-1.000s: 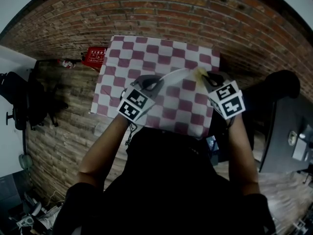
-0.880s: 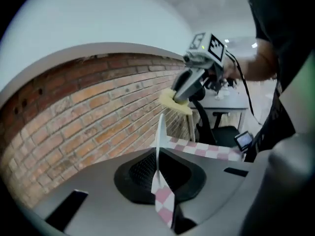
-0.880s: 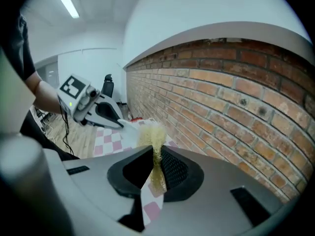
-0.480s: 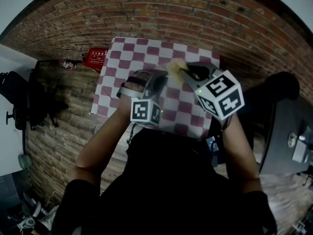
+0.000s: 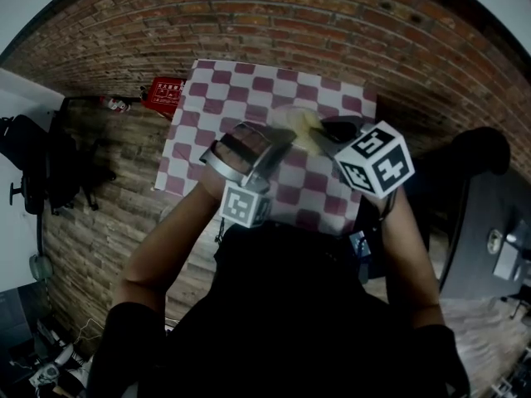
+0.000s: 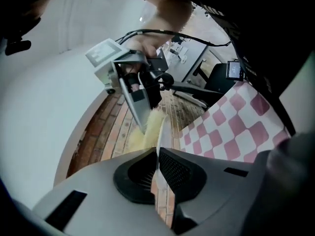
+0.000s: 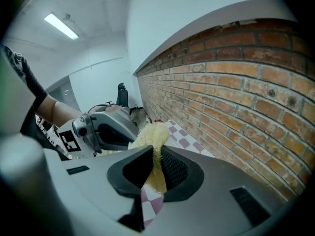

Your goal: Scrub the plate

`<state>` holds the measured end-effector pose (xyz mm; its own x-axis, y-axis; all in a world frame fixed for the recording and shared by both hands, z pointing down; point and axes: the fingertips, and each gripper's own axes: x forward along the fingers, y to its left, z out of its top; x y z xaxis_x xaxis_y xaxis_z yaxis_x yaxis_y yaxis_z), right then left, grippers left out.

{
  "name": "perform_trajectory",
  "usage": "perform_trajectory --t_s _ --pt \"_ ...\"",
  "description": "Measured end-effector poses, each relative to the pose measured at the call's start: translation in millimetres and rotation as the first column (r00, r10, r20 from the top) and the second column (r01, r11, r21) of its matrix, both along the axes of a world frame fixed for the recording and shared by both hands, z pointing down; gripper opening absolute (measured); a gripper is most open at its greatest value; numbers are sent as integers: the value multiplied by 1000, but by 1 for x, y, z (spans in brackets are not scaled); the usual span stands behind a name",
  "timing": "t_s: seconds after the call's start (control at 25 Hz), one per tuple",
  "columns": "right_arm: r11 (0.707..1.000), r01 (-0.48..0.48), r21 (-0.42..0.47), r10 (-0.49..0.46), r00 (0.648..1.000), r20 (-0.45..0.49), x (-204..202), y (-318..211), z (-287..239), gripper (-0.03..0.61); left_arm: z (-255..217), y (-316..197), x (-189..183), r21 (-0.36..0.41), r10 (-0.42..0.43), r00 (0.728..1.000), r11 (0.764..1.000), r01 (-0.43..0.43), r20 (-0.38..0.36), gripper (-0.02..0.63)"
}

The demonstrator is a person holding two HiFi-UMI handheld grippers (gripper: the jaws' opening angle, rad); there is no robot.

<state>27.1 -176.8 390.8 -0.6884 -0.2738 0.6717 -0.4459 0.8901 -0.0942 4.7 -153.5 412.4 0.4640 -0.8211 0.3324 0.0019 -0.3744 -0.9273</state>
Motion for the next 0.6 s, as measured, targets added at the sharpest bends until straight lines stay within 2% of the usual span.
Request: perform_trajectory --t_s 0.2,0.4,0.52,0.6 --pt "997 -77 -28 76 996 -39 40 -16 17 46 -16 -2 -7 44 8 998 999 -5 -62 25" --pt "992 -124 -10 122 988 -98 65 -42 28 46 -42 12 4 100 128 985 988 -116 -119 26" --pt "995 -95 -12 93 987 -127 68 -52 32 46 -50 26 20 89 224 966 973 -214 -129 26" --pt "999 -38 -30 33 986 -161 64 -53 40 46 -45 37 34 70 289 952 956 -283 -98 26"
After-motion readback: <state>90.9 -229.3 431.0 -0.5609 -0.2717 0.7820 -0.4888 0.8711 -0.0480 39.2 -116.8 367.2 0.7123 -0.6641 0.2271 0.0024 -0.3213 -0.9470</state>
